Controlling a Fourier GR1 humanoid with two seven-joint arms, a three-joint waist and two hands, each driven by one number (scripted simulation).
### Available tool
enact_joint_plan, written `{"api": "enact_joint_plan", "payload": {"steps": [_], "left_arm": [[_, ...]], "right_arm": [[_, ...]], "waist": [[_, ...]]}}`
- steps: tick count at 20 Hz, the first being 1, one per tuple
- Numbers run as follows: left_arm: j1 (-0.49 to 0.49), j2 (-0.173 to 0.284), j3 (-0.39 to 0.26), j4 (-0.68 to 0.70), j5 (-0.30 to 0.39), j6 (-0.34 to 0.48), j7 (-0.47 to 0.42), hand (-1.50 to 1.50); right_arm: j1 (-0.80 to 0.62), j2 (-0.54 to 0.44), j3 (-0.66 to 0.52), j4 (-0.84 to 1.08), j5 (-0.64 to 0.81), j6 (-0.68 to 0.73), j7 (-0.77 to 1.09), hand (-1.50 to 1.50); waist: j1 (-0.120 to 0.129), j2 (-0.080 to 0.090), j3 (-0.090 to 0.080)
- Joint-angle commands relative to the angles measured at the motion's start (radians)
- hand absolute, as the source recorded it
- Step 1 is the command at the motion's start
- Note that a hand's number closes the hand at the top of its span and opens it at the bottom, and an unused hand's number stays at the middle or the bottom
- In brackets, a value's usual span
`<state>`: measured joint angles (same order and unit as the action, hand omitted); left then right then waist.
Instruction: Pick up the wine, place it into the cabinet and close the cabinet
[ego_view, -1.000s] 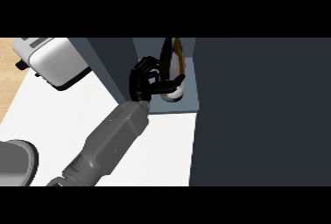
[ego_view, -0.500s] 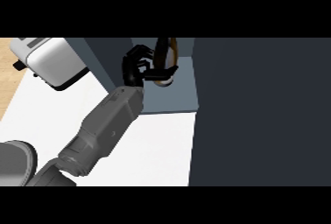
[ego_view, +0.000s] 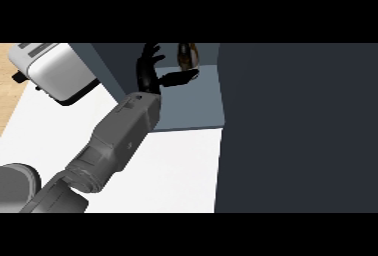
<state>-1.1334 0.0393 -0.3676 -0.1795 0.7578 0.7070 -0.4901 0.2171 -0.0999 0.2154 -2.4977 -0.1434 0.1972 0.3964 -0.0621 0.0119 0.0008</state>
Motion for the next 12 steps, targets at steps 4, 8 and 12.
{"api": "enact_joint_plan", "payload": {"steps": [4,8,12], "left_arm": [[-0.035,0.046,0.009,0.072,-0.028,-0.027,0.021,-1.5],[-0.04,0.044,0.018,0.101,-0.037,0.01,-0.019,-1.5],[-0.017,0.044,0.033,0.089,-0.036,-0.045,-0.048,-1.5]], "right_arm": [[0.087,0.0,0.046,-0.175,-0.084,0.004,0.056,-1.5],[0.036,0.008,0.033,-0.13,-0.09,0.001,0.052,-1.5],[0.073,-0.007,-0.009,-0.149,-0.112,0.019,0.029,-1.5]], "waist": [[-0.002,0.002,-0.002],[-0.008,0.01,-0.002],[-0.004,0.006,-0.001]]}}
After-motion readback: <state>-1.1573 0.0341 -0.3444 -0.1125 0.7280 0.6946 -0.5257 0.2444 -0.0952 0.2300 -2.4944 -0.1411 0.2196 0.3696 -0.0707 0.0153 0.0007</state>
